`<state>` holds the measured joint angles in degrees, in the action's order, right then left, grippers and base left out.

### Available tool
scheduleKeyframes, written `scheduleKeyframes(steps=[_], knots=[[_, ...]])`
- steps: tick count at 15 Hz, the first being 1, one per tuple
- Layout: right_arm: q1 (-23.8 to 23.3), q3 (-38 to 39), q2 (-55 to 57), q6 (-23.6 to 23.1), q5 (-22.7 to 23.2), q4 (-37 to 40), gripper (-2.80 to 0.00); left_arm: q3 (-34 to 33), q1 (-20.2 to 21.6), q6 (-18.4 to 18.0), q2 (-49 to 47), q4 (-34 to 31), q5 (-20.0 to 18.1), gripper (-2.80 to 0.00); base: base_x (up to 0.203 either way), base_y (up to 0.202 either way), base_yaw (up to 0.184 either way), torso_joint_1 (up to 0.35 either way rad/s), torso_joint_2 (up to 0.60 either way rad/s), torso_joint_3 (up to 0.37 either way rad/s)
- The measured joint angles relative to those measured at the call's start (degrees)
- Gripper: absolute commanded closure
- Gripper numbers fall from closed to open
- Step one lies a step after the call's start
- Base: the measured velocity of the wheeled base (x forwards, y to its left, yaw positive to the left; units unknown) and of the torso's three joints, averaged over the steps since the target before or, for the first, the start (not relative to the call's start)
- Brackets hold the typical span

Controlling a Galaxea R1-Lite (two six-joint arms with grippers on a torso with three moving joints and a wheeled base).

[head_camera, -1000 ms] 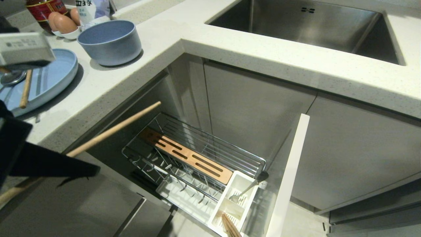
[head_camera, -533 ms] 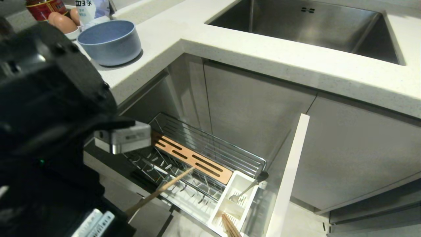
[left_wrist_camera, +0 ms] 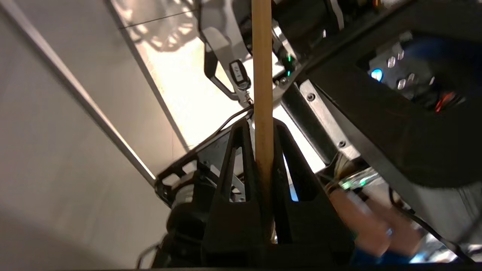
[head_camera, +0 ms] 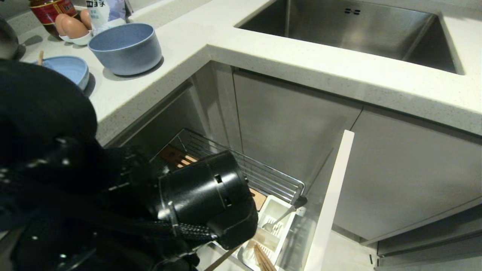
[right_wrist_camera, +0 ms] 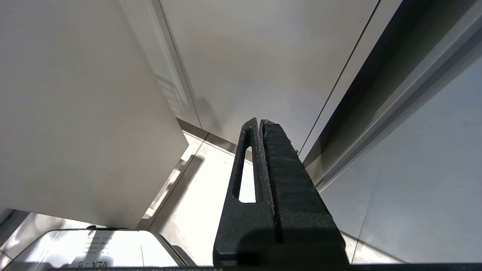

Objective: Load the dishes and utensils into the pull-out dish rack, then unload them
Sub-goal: Pick up the chopsticks and place it in the cupboard

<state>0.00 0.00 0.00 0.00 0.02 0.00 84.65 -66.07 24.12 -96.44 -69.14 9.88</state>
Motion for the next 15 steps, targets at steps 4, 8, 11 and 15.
scheduleKeyframes(steps=[4,8,11,15], knots=[[0.0,0.0,0.0,0.0,0.0,0.0,0.0,-1.8,0.8,-2.8,-3.3,3.9,-1.0,0.0,0.0,0.0,0.0,0.0,0.0,0.0],[0.0,0.0,0.0,0.0,0.0,0.0,0.0,-2.4,2.8,-3.9,-6.9,4.5,-0.9,0.0,0.0,0.0,0.0,0.0,0.0,0.0],[0.0,0.0,0.0,0.0,0.0,0.0,0.0,-2.5,4.7,-4.7,-9.5,6.7,-0.9,0.0,0.0,0.0,0.0,0.0,0.0,0.0],[0.0,0.0,0.0,0.0,0.0,0.0,0.0,-2.5,6.3,-7.3,-12.8,9.7,-1.0,0.0,0.0,0.0,0.0,0.0,0.0,0.0]])
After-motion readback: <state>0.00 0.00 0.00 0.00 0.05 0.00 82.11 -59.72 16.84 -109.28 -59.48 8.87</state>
